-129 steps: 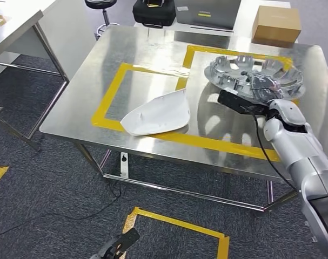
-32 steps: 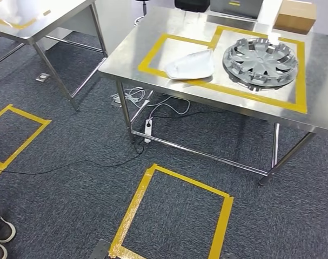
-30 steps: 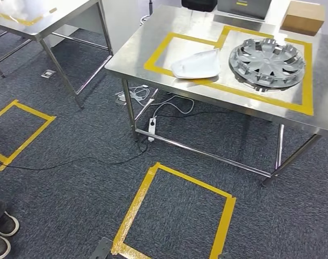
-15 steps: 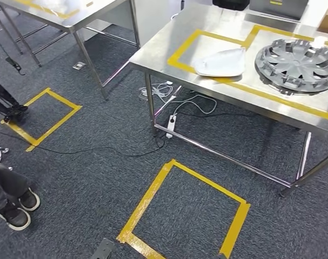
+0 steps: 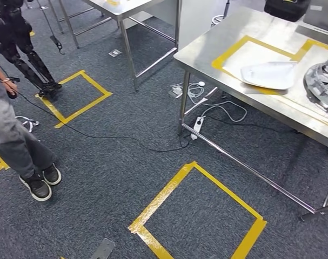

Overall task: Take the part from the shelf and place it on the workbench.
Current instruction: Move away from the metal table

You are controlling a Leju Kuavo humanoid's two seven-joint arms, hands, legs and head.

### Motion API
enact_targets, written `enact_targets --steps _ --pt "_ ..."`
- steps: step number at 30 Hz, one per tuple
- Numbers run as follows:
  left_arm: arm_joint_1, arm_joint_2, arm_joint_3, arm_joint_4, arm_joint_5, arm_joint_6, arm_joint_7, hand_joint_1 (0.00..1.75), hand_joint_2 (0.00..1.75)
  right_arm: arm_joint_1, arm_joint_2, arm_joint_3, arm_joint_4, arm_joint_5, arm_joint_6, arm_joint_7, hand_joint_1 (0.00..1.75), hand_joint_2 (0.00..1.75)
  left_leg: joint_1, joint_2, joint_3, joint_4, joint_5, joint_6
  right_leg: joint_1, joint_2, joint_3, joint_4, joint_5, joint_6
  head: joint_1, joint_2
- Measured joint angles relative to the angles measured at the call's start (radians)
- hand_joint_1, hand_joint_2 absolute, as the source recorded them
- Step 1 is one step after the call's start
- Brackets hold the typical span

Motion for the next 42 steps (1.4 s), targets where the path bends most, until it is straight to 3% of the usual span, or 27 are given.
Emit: enact_targets --steps 2,3,5,7,9,11,13,15,17,18,19,20,22,24,26,27,29,30,31,32,33,34,35,37,39,41,42 --pt "-0.002 -0.001 0.0 0.0 0.0 0.0 0.0 0.0 0.0 0.005 -0.001 0.0 0.0 -0.006 0.0 -0.001 0.0 0.0 -0.004 -0.024 -0.003 0.001 0.001 0.004 0.001 0.019 -0.059 0.117 -0.039 -0.002 0.001 0.0" --pt "-0.001 -0.001 0.0 0.0 0.0 0.0 0.0 0.0 0.0 0.007 -0.001 0.0 0.0 -0.007 0.0 -0.001 0.0 0.0 -0.005 -0.037 -0.003 0.002 0.001 0.005 0.001 0.021 -0.068 0.13 -0.03 -0.002 0.001 0.0" --pt "0.001 0.0 0.0 0.0 0.0 0.0 0.0 0.0 0.0 0.008 -0.002 0.0 0.0 -0.006 0.0 -0.001 0.0 0.0 -0.006 -0.065 -0.004 0.008 0.001 0.003 0.0 0.032 -0.034 0.048 0.037 -0.003 0.001 0.0" --pt "0.0 -0.001 0.0 0.0 0.0 0.001 0.0 0.0 0.0 0.006 -0.003 0.001 0.001 -0.003 0.002 -0.002 0.0 0.0 -0.007 -0.088 -0.01 0.021 -0.003 -0.003 -0.006 0.078 0.022 -0.072 0.084 -0.004 0.001 0.0" --pt "-0.002 -0.001 0.0 0.0 -0.001 0.003 0.001 0.0 0.0 0.006 -0.003 0.001 0.001 -0.004 0.004 -0.002 0.0 0.0 -0.006 -0.108 -0.021 0.031 -0.004 -0.014 -0.008 0.105 0.047 -0.118 0.085 -0.007 0.0 0.0" --pt "0.0 0.001 -0.001 0.0 -0.004 0.006 0.001 0.0 0.0 0.006 -0.003 0.001 0.002 -0.004 0.006 0.0 0.0 0.0 -0.002 -0.127 -0.03 0.033 0.001 -0.026 -0.007 0.085 0.05 -0.122 0.089 -0.016 0.001 0.0" --pt "0.004 0.002 -0.001 0.0 -0.008 0.007 0.0 0.0 0.0 0.006 -0.004 0.0 0.002 -0.004 0.008 0.001 0.0 0.0 -0.001 -0.1 -0.047 0.065 -0.019 -0.037 -0.009 0.06 0.053 -0.126 0.094 -0.029 -0.006 0.0" --pt "0.001 0.001 -0.002 0.0 -0.011 0.008 0.0 0.0 0.0 0.007 -0.004 0.0 0.002 -0.004 0.011 0.001 0.0 0.0 0.0 -0.045 -0.095 0.167 -0.075 -0.048 -0.008 0.03 0.056 -0.129 0.093 -0.037 -0.014 0.0" --pt "0.0 0.001 -0.002 0.0 -0.011 0.008 -0.001 0.0 0.0 0.009 -0.005 0.0 0.002 -0.003 0.016 0.0 0.0 0.0 0.006 -0.022 -0.149 0.282 -0.119 -0.057 -0.005 -0.003 0.057 -0.129 0.09 -0.039 -0.015 0.0" --pt "0.001 0.001 -0.002 0.0 -0.011 0.008 -0.001 0.0 0.0 0.009 -0.005 0.0 0.002 -0.003 0.018 0.0 0.0 0.0 0.009 -0.018 -0.16 0.305 -0.119 -0.059 -0.004 -0.018 0.058 -0.129 0.088 -0.039 -0.015 0.0" --pt "0.003 0.001 -0.002 0.0 -0.011 0.008 -0.001 0.0 0.0 0.008 -0.006 0.001 0.002 -0.002 0.02 0.0 0.0 0.0 0.011 -0.013 -0.15 0.286 -0.099 -0.059 -0.004 -0.031 0.06 -0.129 0.085 -0.038 -0.015 0.0" --pt "0.004 0.001 -0.002 0.0 -0.011 0.009 -0.001 0.0 0.0 0.007 -0.006 0.001 0.002 -0.002 0.023 0.0 0.0 0.0 0.011 -0.004 -0.122 0.232 -0.065 -0.058 -0.004 -0.044 0.064 -0.129 0.083 -0.036 -0.015 0.0" --pt "0.003 0.001 -0.002 0.0 -0.013 0.012 -0.001 0.0 0.0 0.006 -0.006 0.001 0.002 -0.001 0.029 -0.001 0.0 0.0 0.003 0.043 -0.056 0.1 -0.014 -0.049 -0.002 -0.066 0.072 -0.128 0.075 -0.027 -0.016 0.0" --pt "-0.001 0.001 -0.002 0.0 -0.017 0.015 -0.001 0.0 0.0 0.006 -0.006 0.001 0.002 0.001 0.032 -0.001 0.0 0.0 -0.008 0.074 -0.03 0.042 -0.007 -0.037 0.002 -0.088 0.077 -0.129 0.068 -0.016 -0.015 0.0" --pt "0.001 0.001 -0.002 0.0 -0.019 0.017 0.0 0.0 0.0 0.003 -0.006 0.002 0.002 0.004 0.033 -0.001 0.0 0.0 -0.012 0.057 -0.032 0.035 -0.008 -0.024 0.003 -0.107 0.082 -0.134 0.065 -0.006 -0.013 0.0" --pt "0.004 0.002 -0.002 0.0 -0.019 0.018 0.0 0.0 0.0 0.001 -0.005 0.002 0.002 0.006 0.034 -0.002 0.0 0.0 -0.01 0.046 -0.03 0.03 -0.005 -0.018 0.001 -0.096 0.083 -0.131 0.059 -0.002 -0.011 0.0" --pt "0.005 0.002 -0.002 0.0 -0.019 0.02 -0.001 0.0 0.0 -0.001 -0.005 0.003 0.002 0.01 0.033 -0.003 0.0 0.0 -0.006 0.023 -0.025 0.019 0.0 -0.003 -0.003 -0.041 0.059 -0.079 0.022 0.002 -0.007 0.0" --pt "0.003 0.001 -0.002 0.0 -0.019 0.021 -0.001 0.0 0.0 -0.001 -0.005 0.003 0.002 0.012 0.032 -0.004 0.0 0.0 -0.005 0.012 -0.025 0.017 0.001 0.001 -0.004 -0.009 0.029 -0.02 -0.007 0.002 -0.004 0.0" --pt "0.001 0.001 -0.002 0.0 -0.019 0.022 -0.001 0.0 0.0 0.001 -0.006 0.003 0.002 0.013 0.031 -0.004 0.0 0.0 -0.006 -0.001 -0.025 0.018 0.001 0.004 -0.003 0.008 -0.008 0.051 -0.036 0.002 -0.002 0.0" --pt "0.001 0.0 -0.002 0.0 -0.019 0.022 -0.002 0.0 0.0 0.003 -0.006 0.004 0.002 0.014 0.031 -0.004 0.0 0.0 -0.006 -0.015 -0.024 0.018 0.001 0.005 -0.002 0.016 -0.043 0.112 -0.054 0.002 -0.001 0.0" --pt "0.001 -0.001 -0.002 0.0 -0.019 0.022 -0.002 0.0 0.0 0.006 -0.006 0.005 0.002 0.015 0.03 -0.004 0.0 0.0 -0.007 -0.03 -0.023 0.018 0.0 0.005 -0.002 0.02 -0.067 0.147 -0.055 0.001 -0.002 0.0" --pt "0.002 0.0 -0.002 0.0 -0.019 0.022 -0.002 0.0 0.0 0.007 -0.006 0.006 0.002 0.016 0.03 -0.004 0.0 0.0 -0.007 -0.045 -0.022 0.019 0.0 0.005 -0.002 0.022 -0.074 0.143 -0.034 0.001 -0.002 0.0" --pt "0.003 0.0 -0.002 0.0 -0.018 0.022 -0.002 0.0 0.0 0.008 -0.006 0.008 0.002 0.016 0.03 -0.004 0.0 0.0 -0.007 -0.061 -0.021 0.021 -0.001 0.004 -0.003 0.027 -0.061 0.099 0.004 0.001 -0.002 0.0" --pt "0.002 0.0 -0.002 0.0 -0.018 0.022 -0.002 0.0 0.0 0.008 -0.006 0.01 0.002 0.016 0.03 -0.005 0.0 0.0 -0.006 -0.089 -0.023 0.029 -0.005 -0.002 -0.008 0.067 -0.011 -0.033 0.074 0.001 -0.001 0.0" --pt "0.001 0.0 -0.002 0.0 -0.018 0.022 -0.002 0.0 0.0 0.006 -0.007 0.012 0.003 0.016 0.03 -0.005 0.0 0.0 -0.006 -0.113 -0.03 0.037 -0.006 -0.012 -0.012 0.103 0.024 -0.105 0.093 -0.002 -0.002 0.0" --pt "0.004 0.0 -0.002 0.0 -0.018 0.023 -0.002 0.0 0.0 0.005 -0.007 0.015 0.003 0.017 0.031 -0.005 0.0 0.0 -0.002 -0.134 -0.037 0.037 -0.002 -0.023 -0.01 0.094 0.033 -0.112 0.09 -0.01 -0.003 0.0" --pt "0.006 0.001 -0.002 0.0 -0.018 0.023 -0.002 0.0 0.0 0.005 -0.007 0.016 0.003 0.018 0.032 -0.005 0.0 0.0 -0.002 -0.128 -0.039 0.04 -0.004 -0.028 -0.01 0.082 0.036 -0.115 0.093 -0.016 -0.003 0.0"
